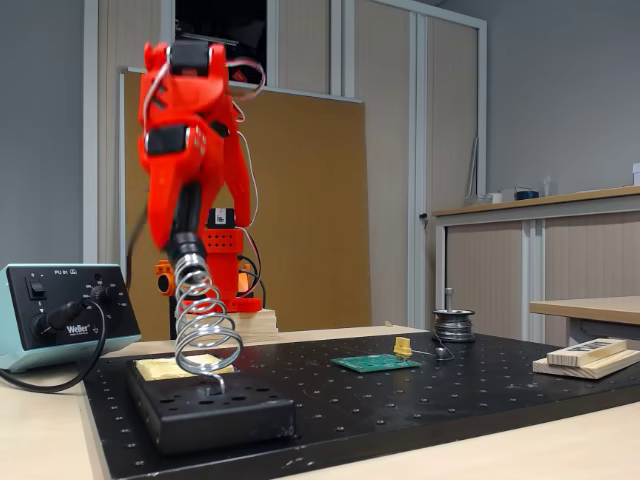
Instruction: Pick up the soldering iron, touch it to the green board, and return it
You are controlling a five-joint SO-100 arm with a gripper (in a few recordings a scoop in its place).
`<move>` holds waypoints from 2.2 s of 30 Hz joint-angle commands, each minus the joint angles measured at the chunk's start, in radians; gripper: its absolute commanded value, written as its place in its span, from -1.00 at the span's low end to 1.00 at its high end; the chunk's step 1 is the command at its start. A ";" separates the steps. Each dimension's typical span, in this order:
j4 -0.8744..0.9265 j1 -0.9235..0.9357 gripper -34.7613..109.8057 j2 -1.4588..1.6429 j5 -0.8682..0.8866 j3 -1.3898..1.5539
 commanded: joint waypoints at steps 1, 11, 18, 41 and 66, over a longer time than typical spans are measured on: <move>-0.032 -0.002 -0.31 0.040 -0.009 0.002; -0.029 0.012 -0.28 0.054 -0.021 0.025; -0.034 0.058 -0.26 0.138 -0.020 0.140; -0.011 0.167 -0.36 0.250 -0.052 0.273; 0.114 0.066 -0.52 0.032 0.057 -0.196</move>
